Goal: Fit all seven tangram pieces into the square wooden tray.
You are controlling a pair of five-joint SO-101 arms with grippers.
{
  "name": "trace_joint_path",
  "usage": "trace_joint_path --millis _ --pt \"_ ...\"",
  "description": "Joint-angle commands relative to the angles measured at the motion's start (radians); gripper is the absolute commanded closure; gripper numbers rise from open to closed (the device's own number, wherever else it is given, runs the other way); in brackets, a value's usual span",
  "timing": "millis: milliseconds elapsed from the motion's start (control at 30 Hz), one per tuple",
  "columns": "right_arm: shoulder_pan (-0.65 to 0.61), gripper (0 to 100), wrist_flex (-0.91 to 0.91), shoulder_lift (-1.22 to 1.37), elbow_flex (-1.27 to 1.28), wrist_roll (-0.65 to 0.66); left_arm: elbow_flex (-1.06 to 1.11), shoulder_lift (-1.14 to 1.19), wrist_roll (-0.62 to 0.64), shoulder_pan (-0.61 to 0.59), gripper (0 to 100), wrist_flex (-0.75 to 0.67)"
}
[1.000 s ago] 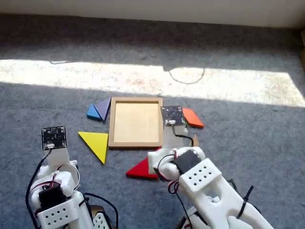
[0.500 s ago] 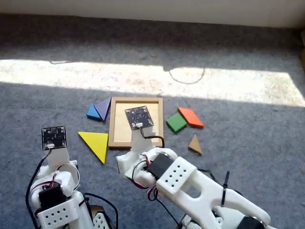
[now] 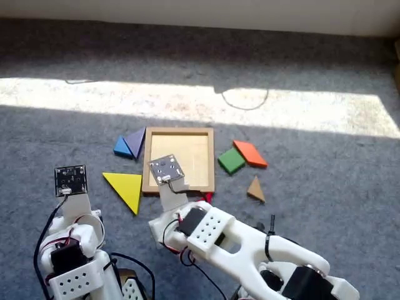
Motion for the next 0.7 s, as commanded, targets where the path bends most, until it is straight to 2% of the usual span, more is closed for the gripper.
trace_joint_path --millis 0,100,367,500,600,667 --pt "0.004 93.9 0.077 -0.038 0.051 0.100 0.021 -0.031 0.002 -0.010 99 0.008" --pt "0.084 93.9 0.101 -0.061 0.093 0.147 0.021 -0.031 0.002 -0.010 99 0.008" --pt "0.346 93.9 0.254 -0.179 0.122 0.399 0.021 -0.031 0.002 -0.010 99 0.008" --pt "0.390 93.9 0.378 -0.325 0.117 0.411 0.021 -0.031 0.002 -0.010 99 0.008" --pt "0.375 93.9 0.360 -0.464 0.117 0.405 0.021 -0.031 0.002 -0.010 99 0.008" --pt "0.357 93.9 0.312 -0.538 0.122 0.344 0.021 -0.031 0.002 -0.010 99 0.008"
